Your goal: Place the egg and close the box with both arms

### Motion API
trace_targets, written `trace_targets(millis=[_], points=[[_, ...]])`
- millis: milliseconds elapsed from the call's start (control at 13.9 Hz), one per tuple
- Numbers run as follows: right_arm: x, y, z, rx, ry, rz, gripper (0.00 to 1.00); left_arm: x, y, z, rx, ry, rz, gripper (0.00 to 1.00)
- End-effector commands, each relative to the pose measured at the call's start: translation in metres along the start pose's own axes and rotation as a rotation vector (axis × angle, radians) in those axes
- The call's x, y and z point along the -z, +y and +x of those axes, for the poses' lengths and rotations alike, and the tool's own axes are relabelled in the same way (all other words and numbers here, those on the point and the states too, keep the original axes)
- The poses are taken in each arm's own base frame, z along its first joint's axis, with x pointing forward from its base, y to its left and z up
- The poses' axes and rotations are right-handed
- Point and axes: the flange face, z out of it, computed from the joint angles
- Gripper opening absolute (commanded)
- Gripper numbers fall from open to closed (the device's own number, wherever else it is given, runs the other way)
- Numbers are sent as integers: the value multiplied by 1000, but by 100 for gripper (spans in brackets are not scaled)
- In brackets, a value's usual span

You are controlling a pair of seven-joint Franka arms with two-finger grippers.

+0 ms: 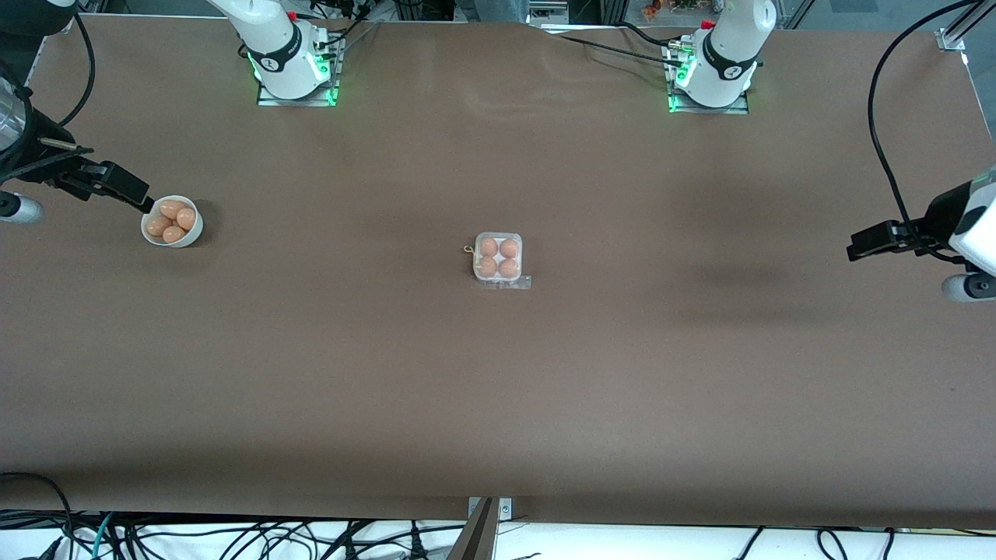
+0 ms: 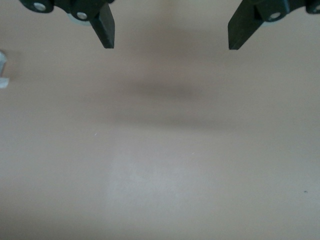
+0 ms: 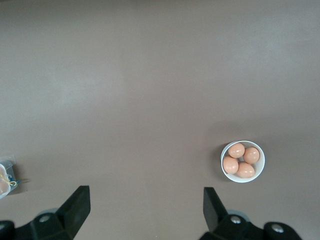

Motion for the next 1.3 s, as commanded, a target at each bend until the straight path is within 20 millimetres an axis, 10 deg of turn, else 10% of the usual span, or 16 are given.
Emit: trace_targets(millis=[0,1224], points=[[5,2,1,10,-6,15,100,1,-2,-37,-50,-9,14,100],[5,2,1,8,-5,15,100,8,5,-41,-42,-16,-67,100]])
